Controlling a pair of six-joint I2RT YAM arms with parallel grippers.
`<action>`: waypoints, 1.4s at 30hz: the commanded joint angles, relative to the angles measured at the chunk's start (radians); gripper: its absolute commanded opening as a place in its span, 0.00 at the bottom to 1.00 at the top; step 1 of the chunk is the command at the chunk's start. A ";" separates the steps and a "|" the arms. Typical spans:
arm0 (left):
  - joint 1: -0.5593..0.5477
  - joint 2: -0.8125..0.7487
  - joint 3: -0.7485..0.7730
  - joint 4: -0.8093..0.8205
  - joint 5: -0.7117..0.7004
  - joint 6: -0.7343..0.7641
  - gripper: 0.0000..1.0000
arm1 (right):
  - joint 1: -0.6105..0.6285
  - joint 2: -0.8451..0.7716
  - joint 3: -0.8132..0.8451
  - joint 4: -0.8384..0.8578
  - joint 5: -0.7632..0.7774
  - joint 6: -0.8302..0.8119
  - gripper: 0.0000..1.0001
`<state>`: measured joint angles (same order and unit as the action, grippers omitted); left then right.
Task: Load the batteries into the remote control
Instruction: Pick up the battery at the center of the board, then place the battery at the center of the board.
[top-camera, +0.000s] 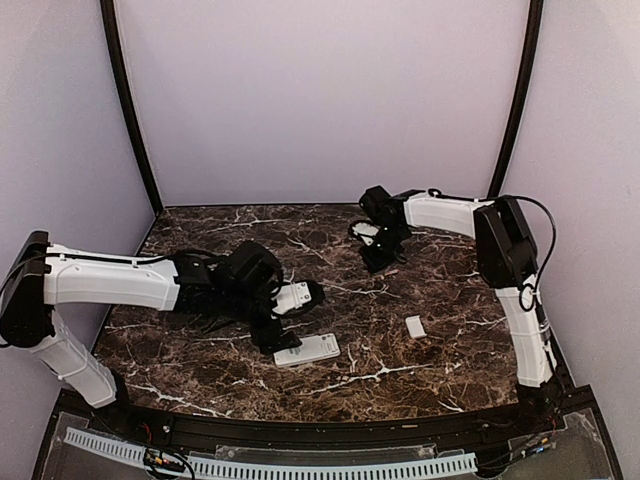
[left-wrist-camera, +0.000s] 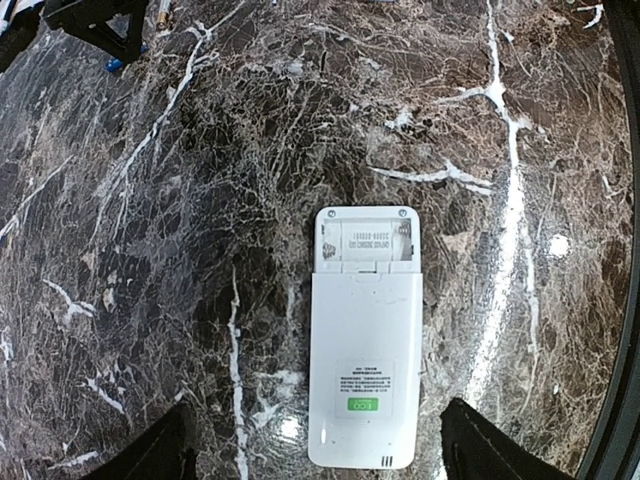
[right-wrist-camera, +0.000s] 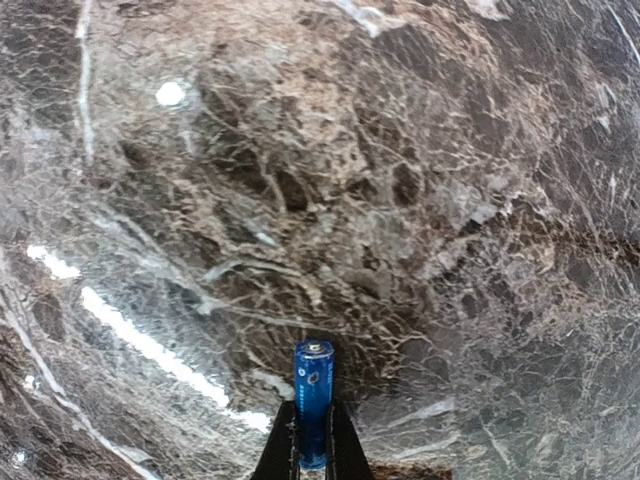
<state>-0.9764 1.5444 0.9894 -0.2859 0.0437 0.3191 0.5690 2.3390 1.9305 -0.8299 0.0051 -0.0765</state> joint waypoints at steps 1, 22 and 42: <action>0.016 -0.090 -0.033 0.014 0.019 -0.021 0.84 | 0.010 -0.131 -0.087 0.072 -0.150 -0.040 0.00; 0.029 -0.336 -0.189 0.223 0.029 -0.030 0.84 | 0.107 -1.018 -0.751 0.784 -0.874 -0.071 0.00; -0.070 -0.189 -0.220 0.033 -0.150 -0.052 0.85 | 0.139 -1.048 -0.791 0.666 -0.537 0.367 0.00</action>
<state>-0.9882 1.2613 0.7368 -0.0669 -0.0631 0.2314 0.6888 1.2846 1.1500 -0.0875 -0.6830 0.1459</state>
